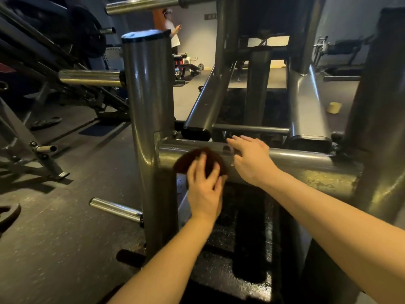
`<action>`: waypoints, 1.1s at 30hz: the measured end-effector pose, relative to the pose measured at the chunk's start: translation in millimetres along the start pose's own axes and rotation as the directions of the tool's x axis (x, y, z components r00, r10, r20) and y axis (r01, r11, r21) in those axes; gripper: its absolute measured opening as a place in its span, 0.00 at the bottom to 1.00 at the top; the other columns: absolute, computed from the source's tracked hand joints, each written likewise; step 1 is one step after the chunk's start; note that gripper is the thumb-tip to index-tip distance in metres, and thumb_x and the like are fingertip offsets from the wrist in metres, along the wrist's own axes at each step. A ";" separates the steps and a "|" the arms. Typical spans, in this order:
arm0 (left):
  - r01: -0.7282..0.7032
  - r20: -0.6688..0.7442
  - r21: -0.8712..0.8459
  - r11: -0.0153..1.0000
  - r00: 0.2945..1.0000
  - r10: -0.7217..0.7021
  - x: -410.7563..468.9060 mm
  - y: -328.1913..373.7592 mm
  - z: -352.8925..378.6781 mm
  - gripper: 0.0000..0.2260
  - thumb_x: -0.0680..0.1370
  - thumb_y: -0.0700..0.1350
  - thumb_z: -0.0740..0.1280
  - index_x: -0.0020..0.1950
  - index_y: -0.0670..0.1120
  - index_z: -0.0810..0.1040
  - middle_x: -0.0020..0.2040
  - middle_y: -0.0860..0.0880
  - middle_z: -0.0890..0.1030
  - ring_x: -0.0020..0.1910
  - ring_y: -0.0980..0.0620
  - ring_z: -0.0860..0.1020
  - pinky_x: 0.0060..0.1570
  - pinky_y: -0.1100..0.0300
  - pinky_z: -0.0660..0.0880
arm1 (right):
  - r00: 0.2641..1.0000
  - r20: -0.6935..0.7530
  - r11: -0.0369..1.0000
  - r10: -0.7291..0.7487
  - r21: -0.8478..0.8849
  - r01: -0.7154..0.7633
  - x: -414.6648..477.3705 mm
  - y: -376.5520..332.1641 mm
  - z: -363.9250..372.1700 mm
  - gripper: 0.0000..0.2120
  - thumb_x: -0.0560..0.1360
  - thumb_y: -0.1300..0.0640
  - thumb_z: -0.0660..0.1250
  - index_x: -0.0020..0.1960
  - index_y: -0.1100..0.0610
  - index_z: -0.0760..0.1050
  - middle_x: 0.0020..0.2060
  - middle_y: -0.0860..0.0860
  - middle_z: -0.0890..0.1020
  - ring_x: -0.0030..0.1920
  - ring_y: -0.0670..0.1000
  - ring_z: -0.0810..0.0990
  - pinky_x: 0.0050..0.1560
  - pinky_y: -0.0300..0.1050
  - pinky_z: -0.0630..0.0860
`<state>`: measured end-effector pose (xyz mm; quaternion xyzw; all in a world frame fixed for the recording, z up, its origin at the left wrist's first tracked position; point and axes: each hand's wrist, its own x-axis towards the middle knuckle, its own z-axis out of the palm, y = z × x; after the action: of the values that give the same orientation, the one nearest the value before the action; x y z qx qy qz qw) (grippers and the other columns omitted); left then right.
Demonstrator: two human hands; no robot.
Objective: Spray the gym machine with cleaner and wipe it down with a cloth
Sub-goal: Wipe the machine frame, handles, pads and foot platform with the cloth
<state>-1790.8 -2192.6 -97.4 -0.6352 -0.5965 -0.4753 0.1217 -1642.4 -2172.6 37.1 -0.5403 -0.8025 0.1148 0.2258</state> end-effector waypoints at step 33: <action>0.726 -0.051 -0.464 0.507 0.550 -0.834 50.1 -56.0 -42.2 0.08 0.79 0.47 0.74 0.56 0.52 0.78 0.70 0.45 0.69 0.70 0.41 0.70 0.69 0.48 0.72 | 0.924 -0.360 0.952 0.133 -0.215 -0.220 -24.6 26.3 39.7 0.27 0.81 0.43 0.59 0.80 0.45 0.64 0.79 0.51 0.65 0.81 0.60 0.54 0.80 0.65 0.40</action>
<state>-1867.2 -2176.4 -61.1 -0.2334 -0.6894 -0.6674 -0.1574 -1632.5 -2182.5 -14.6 -0.6467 -0.7068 -0.0629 0.2798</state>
